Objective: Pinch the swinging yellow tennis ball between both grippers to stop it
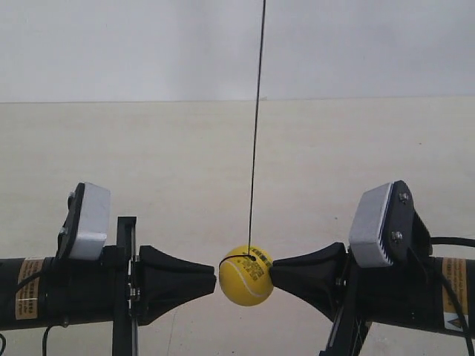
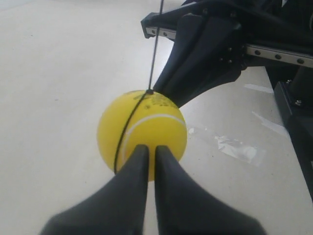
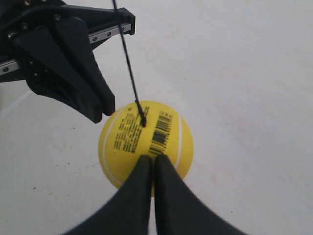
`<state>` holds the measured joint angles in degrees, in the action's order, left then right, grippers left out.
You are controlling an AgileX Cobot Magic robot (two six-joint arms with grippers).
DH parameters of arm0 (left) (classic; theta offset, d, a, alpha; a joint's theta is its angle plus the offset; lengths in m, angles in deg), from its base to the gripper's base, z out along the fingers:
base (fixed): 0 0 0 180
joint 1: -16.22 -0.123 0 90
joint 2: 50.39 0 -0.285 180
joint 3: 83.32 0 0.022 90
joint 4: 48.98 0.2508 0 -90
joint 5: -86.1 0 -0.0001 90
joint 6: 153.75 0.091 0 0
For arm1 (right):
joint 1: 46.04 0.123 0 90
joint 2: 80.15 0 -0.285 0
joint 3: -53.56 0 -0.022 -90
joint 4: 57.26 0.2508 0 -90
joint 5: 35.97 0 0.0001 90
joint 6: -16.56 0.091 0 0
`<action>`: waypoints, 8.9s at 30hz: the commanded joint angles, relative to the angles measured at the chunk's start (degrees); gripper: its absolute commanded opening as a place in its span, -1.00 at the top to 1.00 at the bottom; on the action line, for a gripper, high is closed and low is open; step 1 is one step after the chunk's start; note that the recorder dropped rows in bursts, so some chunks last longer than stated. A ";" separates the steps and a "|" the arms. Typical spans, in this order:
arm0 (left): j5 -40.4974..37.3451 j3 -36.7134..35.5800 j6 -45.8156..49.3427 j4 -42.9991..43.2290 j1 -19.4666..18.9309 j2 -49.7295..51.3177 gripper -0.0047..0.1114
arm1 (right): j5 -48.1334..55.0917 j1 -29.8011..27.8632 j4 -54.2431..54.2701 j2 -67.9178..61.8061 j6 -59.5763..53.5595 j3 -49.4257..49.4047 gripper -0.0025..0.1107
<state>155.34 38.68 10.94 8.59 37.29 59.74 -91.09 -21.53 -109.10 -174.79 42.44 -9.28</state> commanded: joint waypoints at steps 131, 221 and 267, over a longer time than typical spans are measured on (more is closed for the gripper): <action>0.72 2.89 -3.48 4.97 5.95 3.07 0.84 | 3.71 0.05 -2.94 0.10 3.34 0.23 0.96; -6.99 2.78 -3.03 1.53 6.10 1.73 0.84 | 3.01 0.05 -1.73 -6.06 1.62 2.31 0.96; -11.95 2.19 -7.33 1.29 6.10 -6.89 0.84 | 17.04 0.05 -1.64 13.03 8.35 1.66 0.96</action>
<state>144.50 41.39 5.02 10.15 42.96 54.82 -75.38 -21.53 -110.75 -164.78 49.71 -7.06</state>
